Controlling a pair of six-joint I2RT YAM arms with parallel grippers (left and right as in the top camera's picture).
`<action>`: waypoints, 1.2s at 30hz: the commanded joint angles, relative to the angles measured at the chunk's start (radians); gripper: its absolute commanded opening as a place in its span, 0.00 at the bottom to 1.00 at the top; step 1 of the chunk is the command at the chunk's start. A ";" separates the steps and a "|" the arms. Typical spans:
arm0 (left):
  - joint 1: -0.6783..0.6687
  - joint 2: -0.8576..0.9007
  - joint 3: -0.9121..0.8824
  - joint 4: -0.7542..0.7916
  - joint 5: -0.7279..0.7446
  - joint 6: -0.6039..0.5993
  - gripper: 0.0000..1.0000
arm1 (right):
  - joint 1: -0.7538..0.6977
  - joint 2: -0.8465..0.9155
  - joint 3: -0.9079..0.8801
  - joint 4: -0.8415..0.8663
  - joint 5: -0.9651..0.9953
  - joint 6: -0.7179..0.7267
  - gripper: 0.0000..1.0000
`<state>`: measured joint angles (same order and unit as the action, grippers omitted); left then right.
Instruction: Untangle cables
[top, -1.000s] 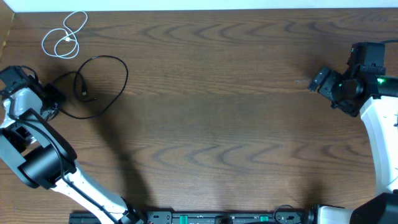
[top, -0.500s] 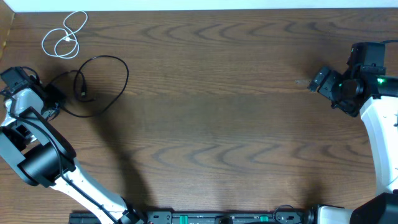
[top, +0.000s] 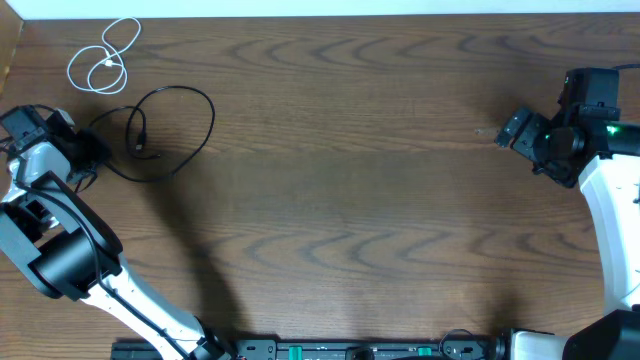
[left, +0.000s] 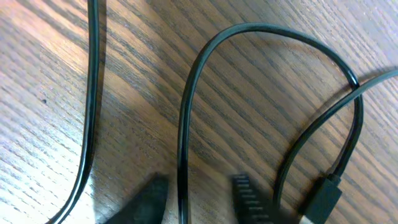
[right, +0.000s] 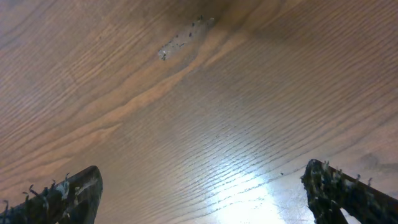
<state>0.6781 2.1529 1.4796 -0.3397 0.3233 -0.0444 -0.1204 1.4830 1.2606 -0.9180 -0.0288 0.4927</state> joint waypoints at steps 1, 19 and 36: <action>-0.002 0.003 -0.002 -0.002 -0.006 0.012 0.41 | -0.003 -0.010 0.003 0.001 0.011 -0.008 0.99; -0.012 -0.391 -0.002 -0.002 0.495 -0.476 0.78 | -0.003 -0.010 0.003 0.001 0.011 -0.008 0.99; -0.249 -0.515 -0.002 -0.336 0.663 -0.164 0.78 | -0.003 -0.010 0.003 0.001 0.011 -0.008 0.99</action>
<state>0.4522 1.7123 1.4776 -0.6338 1.1069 -0.2775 -0.1204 1.4830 1.2606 -0.9180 -0.0288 0.4927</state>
